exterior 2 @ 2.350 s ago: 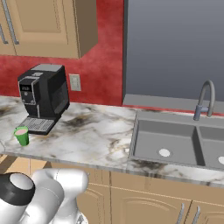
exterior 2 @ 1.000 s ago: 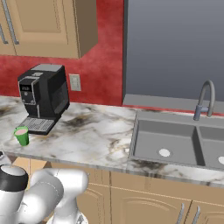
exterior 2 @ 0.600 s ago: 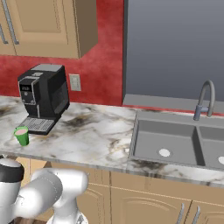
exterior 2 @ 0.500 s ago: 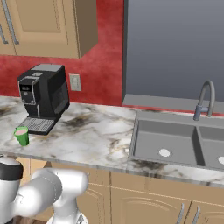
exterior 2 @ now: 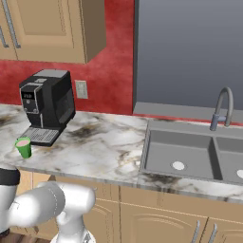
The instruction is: Pick up the straw from the left drawer and put it inside the smoothie cup.
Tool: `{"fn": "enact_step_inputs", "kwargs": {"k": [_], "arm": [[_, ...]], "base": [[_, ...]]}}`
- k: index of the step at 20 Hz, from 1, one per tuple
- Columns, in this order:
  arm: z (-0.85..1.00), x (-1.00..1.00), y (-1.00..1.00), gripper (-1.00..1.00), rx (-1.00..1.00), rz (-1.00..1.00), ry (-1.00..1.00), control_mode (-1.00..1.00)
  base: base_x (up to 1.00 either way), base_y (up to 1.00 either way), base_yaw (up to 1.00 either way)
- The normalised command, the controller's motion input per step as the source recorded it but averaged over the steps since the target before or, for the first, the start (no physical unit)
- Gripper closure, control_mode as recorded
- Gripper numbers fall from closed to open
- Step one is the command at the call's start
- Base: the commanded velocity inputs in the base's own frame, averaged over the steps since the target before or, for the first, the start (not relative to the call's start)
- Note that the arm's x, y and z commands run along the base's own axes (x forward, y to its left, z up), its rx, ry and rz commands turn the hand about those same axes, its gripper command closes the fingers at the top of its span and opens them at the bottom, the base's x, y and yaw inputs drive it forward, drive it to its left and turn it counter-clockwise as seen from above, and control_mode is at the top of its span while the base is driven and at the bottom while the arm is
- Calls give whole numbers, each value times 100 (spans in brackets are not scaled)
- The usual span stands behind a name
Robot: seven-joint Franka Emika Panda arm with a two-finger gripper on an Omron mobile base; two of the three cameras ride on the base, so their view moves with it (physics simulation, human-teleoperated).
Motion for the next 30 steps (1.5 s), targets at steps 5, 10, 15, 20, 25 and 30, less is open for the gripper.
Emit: {"fn": "enact_step_inputs", "kwargs": {"k": [5, 10, 15, 20, 25, 30], "arm": [[-23, 17, 0, -100, 0, 0, 0, -100], [-21, 9, 8, -100, 0, 0, 0, -100], [-8, -43, 0, -100, 0, 0, 1, -100], [-8, -93, 0, -100, 1, 0, 6, -100], [-1, -100, 0, -100, 5, -1, 14, -100], [10, -100, 0, -100, 6, -2, 10, -100]], "base": [[0, 0, 0], [0, 0, 0], [0, 0, 0], [0, 0, 0], [0, 0, 0], [0, 0, 0]]}}
